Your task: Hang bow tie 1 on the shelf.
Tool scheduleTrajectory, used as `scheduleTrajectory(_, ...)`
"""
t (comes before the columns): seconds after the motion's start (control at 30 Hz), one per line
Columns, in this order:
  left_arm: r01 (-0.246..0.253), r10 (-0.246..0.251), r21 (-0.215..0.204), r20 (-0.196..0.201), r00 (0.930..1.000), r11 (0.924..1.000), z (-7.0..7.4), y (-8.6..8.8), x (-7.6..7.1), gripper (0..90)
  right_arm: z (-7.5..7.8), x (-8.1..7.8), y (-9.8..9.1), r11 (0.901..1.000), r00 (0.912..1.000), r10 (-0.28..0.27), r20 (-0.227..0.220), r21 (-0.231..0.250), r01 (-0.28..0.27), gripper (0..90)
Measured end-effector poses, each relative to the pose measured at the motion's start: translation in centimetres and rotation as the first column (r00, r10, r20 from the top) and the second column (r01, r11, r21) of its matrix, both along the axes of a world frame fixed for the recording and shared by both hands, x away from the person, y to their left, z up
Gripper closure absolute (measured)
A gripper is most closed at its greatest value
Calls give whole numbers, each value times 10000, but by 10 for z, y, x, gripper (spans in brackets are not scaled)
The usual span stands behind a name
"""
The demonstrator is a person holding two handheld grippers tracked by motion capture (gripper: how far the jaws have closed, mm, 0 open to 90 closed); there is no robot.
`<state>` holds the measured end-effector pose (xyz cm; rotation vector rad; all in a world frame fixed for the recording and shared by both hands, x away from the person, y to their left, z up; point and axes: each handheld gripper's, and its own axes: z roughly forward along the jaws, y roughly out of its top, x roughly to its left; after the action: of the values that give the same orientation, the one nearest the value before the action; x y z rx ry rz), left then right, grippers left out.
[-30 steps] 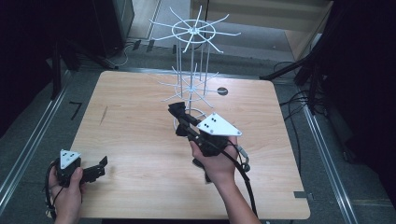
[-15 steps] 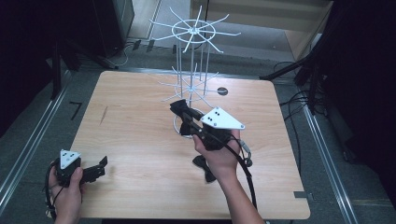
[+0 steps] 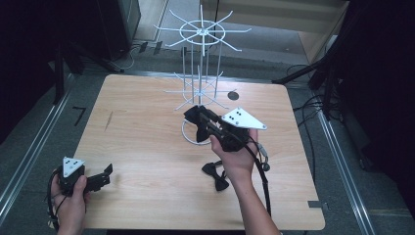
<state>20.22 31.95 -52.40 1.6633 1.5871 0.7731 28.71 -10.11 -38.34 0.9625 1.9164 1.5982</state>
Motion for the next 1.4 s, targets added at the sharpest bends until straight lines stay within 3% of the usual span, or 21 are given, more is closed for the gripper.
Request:
scheduleTrajectory(0.3, 11, -11, 16, 3, 10000, 10000, 0, 0, 0, 0, -4, 2, -10, 9987, 9993, 112, -364, 501, -94, 760)
scheduleTrajectory(0.57, -4, 4, 10, -6, 10000, 10000, 0, 0, 0, 0, -12, 4, -15, 9975, 9982, 257, -533, 672, -221, 711)
scheduleTrajectory(0.9, 18, -18, 16, -23, 10000, 10000, 0, 0, 0, 0, -24, 6, -19, 9984, 9966, 63, -818, 573, -16, 708)
scheduleTrajectory(1.2, -2, 2, 27, 8, 10000, 10000, 0, 0, 0, 0, -27, 9, -8, 9998, 9960, 21, -896, 211, -2, 787)
scheduleTrajectory(1.4, -11, 11, -18, 31, 10000, 10000, 0, 0, -1, 0, -33, 18, -1, 9996, 9941, -287, -1043, 40, 293, 860)
